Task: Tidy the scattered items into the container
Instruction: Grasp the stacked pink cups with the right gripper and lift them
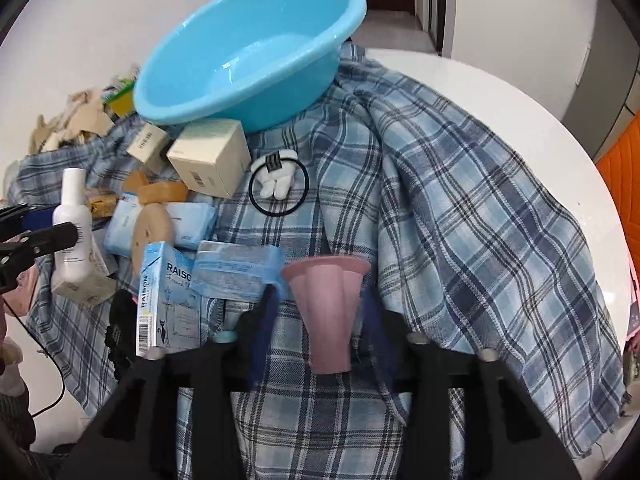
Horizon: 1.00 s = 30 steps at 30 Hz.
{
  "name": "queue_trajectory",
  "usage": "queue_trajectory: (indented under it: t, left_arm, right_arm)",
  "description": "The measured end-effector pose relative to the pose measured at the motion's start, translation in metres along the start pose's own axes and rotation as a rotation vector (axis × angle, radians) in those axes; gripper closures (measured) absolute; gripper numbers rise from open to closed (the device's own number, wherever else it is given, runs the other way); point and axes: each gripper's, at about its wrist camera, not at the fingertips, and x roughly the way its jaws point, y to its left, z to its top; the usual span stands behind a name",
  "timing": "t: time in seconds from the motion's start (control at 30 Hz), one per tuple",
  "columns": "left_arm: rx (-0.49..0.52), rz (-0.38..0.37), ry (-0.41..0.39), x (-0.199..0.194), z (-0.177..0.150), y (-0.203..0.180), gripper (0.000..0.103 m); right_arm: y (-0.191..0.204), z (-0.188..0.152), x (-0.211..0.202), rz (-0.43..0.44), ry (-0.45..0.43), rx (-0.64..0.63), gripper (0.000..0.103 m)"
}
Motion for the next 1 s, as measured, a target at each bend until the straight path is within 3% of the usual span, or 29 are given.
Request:
queue_trajectory:
  t: [0.23,0.4,0.5,0.67,0.8,0.87,0.9,1.0]
  left_arm:
    - [0.005,-0.004,0.0,0.002,0.001,-0.004,0.058]
    - [0.023,-0.004,0.008,0.002,-0.002,-0.007,0.058]
    - [0.019,-0.004,0.007,0.001,-0.003,-0.005,0.058]
    - [0.015,-0.003,0.009,0.002,-0.003,-0.004,0.058]
    - [0.027,-0.006,0.008,0.002,-0.003,-0.007,0.058]
    - [0.027,-0.008,0.008,0.004,-0.003,-0.008,0.058]
    - [0.028,-0.009,0.009,0.004,-0.003,-0.009,0.058]
    - [0.031,-0.01,0.013,0.007,-0.002,-0.011,0.058]
  right_arm:
    - [0.01,-0.025,-0.005,-0.084,-0.148,-0.096,0.044]
    - [0.016,-0.038,-0.006,-0.056,-0.203,-0.15,0.043]
    - [0.015,-0.047,-0.011,0.034,-0.2,-0.176,0.044]
    - [0.018,-0.063,-0.008,-0.045,-0.198,-0.259,0.045]
    - [0.002,-0.066,-0.009,-0.015,-0.194,-0.185,0.047]
    - [-0.002,-0.065,-0.01,-0.046,-0.209,-0.156,0.047]
    - [-0.003,-0.064,-0.011,-0.082,-0.232,-0.147,0.046]
    - [0.001,-0.052,-0.01,-0.185,-0.279,-0.147,0.017]
